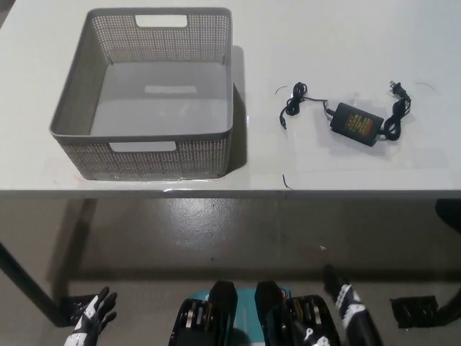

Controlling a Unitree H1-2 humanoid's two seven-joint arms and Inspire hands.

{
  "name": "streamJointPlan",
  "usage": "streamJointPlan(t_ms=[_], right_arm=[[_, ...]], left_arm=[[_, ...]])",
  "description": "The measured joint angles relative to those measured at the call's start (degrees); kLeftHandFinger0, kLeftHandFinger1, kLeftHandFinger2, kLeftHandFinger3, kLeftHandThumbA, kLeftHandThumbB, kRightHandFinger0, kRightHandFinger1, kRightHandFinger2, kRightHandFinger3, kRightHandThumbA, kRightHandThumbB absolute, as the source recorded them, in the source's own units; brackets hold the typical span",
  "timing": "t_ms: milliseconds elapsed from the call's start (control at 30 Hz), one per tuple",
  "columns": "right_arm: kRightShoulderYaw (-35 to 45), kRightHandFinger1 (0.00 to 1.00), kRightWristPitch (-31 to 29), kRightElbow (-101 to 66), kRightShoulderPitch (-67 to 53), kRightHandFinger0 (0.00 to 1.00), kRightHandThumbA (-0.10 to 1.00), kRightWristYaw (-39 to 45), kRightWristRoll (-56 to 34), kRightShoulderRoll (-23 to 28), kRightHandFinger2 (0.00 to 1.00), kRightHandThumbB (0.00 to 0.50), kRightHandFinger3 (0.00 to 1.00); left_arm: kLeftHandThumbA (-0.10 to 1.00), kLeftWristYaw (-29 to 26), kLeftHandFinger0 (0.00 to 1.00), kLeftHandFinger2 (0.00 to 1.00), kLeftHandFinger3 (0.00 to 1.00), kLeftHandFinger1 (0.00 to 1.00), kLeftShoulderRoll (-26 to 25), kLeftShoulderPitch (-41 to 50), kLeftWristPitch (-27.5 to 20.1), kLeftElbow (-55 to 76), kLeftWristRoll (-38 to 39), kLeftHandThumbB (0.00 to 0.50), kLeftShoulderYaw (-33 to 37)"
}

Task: Use the right hand to pick up a black power cord and place it into a container on the left hand side

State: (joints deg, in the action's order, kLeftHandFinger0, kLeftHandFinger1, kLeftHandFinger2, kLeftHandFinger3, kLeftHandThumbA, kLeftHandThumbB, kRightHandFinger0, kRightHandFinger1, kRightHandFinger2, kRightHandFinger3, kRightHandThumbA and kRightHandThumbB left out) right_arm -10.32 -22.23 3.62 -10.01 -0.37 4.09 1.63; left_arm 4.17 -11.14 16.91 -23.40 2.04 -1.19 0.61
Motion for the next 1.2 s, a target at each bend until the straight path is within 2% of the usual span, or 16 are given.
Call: streamJointPlan(t_ms=[67, 167, 267, 433, 533, 600, 700, 900, 1067, 1200], right_arm=[[0.46, 1.00, -0.19, -2.47, -0.05, 1.00, 0.87, -1.13, 1.32, 0.80, 1.00, 0.272, 1.00], [1.33, 1.00, -0.53, -4.89, -0.02, 1.00, 0.86, -2.19, 2.37, 2.36, 1.00, 0.292, 1.00], [3.56, 1.00, -0.85, -7.14, 0.50, 1.00, 0.89, -3.06, 3.42, 3.94, 1.00, 0.323, 1.00], [7.73, 1.00, -1.15, -9.93, 4.36, 1.00, 0.89, -3.71, 4.76, 5.86, 1.00, 0.360, 1.00], [9.96, 1.00, -0.94, -11.29, 8.20, 1.00, 0.86, -3.63, 5.34, 7.50, 1.00, 0.350, 1.00], [10.92, 1.00, -0.46, -11.28, 10.61, 1.00, 0.82, -3.50, 5.59, 8.73, 1.00, 0.325, 1.00], [12.45, 1.00, 1.34, -10.95, 15.62, 1.00, 0.82, -3.18, 6.19, 11.44, 1.00, 0.321, 1.00], [13.20, 1.00, 6.58, -6.33, 27.87, 1.00, 0.96, -1.94, 9.12, 16.84, 1.00, 0.403, 1.00], [11.51, 1.00, 10.20, 3.85, 39.06, 1.00, 0.97, -0.79, 11.80, 20.34, 1.00, 0.438, 1.00], [7.85, 1.00, 12.20, 14.74, 47.76, 1.00, 0.94, 0.12, 14.64, 22.60, 1.00, 0.499, 1.00]], left_arm=[[1.00, 0.47, 1.00, 1.00, 1.00, 1.00, -0.58, -0.24, -0.29, 0.96, -0.02, 0.283, 0.36], [1.00, 1.07, 1.00, 1.00, 1.00, 1.00, -0.97, -0.57, -0.45, 1.84, -0.01, 0.274, 0.95], [1.00, 1.72, 1.00, 1.00, 1.00, 1.00, -1.34, -0.88, -0.45, 2.62, 0.09, 0.295, 1.37], [1.00, 2.20, 1.00, 1.00, 1.00, 1.00, -2.02, -1.45, -0.36, 3.34, 0.28, 0.290, 1.36], [1.00, 2.34, 1.00, 1.00, 1.00, 1.00, -2.14, -1.81, -0.35, 3.37, 0.33, 0.282, 1.38], [1.00, 2.48, 1.00, 1.00, 1.00, 1.00, -2.18, -2.06, -0.35, 3.37, 0.32, 0.292, 1.37], [1.00, 2.72, 1.00, 1.00, 1.00, 1.00, -2.27, -2.41, -0.25, 3.38, 0.36, 0.288, 1.38], [1.00, 3.08, 1.00, 1.00, 1.00, 1.00, -2.40, -2.47, -0.05, 3.37, 0.42, 0.282, 1.35], [1.00, 3.28, 1.00, 1.00, 1.00, 1.00, -2.42, -2.45, 0.07, 3.37, 0.51, 0.282, 1.36], [1.00, 3.34, 1.00, 1.00, 1.00, 1.00, -2.44, -2.44, 0.12, 3.37, 0.58, 0.285, 1.36]])
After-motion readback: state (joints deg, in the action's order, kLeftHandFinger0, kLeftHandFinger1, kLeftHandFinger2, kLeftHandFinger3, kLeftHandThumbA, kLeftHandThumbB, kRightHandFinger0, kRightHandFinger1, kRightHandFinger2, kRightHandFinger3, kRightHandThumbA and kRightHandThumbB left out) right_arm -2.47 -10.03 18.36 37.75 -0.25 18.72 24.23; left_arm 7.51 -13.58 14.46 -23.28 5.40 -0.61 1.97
